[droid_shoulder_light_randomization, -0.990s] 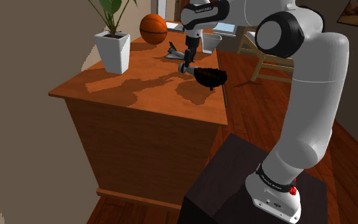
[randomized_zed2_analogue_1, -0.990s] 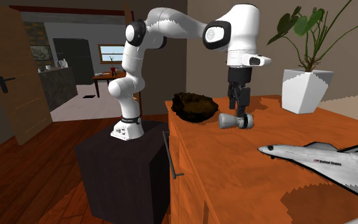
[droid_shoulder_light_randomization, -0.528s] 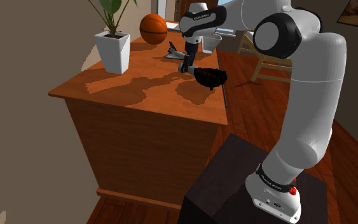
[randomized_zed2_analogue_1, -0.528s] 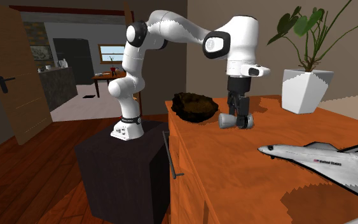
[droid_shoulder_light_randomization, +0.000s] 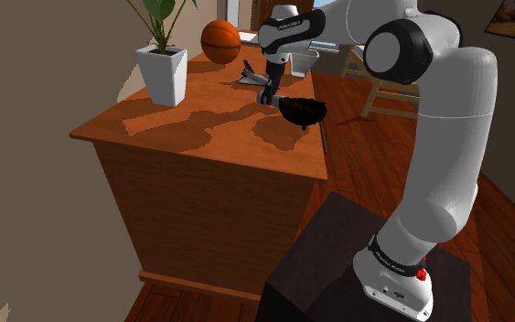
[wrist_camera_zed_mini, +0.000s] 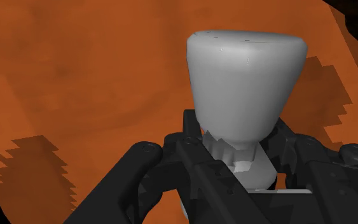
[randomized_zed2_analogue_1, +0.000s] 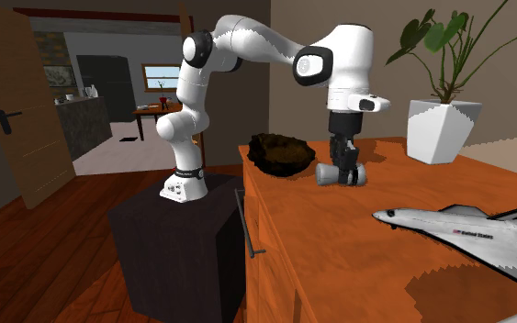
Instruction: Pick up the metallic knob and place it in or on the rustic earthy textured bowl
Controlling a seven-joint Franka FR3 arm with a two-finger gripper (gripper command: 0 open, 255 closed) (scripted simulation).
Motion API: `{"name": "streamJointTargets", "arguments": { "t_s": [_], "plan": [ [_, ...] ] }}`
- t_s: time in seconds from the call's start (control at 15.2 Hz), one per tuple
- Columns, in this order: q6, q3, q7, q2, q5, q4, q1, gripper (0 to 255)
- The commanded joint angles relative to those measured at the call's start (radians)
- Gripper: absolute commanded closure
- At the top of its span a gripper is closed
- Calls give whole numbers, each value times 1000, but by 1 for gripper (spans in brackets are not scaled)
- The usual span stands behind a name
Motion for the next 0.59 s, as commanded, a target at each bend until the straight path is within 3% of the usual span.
{"name": "streamJointTargets", "arguments": {
  "t_s": [0.0, 0.53],
  "plan": [
    [0, 0, 0, 0, 0, 0, 0, 255],
    [-12, 0, 0, -2, -1, 10, 0, 255]
  ]
}}
